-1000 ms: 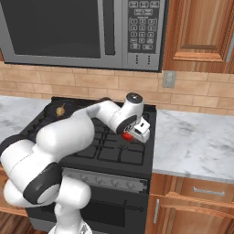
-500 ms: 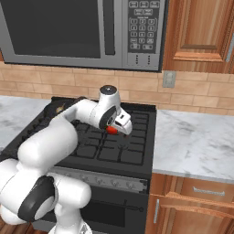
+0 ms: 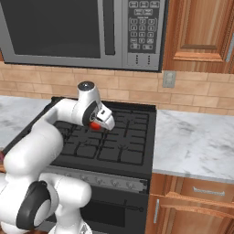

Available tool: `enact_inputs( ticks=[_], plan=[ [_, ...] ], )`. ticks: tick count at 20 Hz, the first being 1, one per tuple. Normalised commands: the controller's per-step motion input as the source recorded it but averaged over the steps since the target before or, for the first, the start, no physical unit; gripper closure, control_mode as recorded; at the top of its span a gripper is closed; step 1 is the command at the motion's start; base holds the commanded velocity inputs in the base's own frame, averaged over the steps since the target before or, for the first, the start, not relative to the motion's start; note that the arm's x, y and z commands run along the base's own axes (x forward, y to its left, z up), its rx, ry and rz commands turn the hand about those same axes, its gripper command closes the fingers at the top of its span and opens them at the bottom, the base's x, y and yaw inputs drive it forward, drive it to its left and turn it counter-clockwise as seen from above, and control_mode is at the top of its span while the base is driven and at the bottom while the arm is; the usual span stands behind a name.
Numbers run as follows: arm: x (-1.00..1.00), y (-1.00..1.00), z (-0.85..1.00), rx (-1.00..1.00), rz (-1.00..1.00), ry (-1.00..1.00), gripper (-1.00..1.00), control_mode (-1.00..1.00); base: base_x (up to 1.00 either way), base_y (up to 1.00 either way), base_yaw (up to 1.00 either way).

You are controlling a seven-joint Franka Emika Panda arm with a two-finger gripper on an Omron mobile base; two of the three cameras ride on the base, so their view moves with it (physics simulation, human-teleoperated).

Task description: Place the pan on the rear left burner on the stove. Then place the tomato and the onion in the pan and turn on the rear left burner.

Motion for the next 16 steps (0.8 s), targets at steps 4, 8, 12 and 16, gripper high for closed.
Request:
enact_inputs(
  ticks=[4,8,12,16],
  plan=[
    [0.00,0.66,0.08,0.00,0.04,0.00,1.00,-1.00,0.00,0.00,0.00],
    [0.00,0.69,0.03,0.00,0.04,0.00,1.00,-1.00,0.00,0.00,0.00],
    [0.04,0.69,0.00,0.00,0.04,-0.01,1.00,-1.00,0.00,0.00,0.00],
    [0.13,0.66,0.00,0.00,0.05,-0.01,1.00,-1.00,0.00,0.00,0.00]
  ],
)
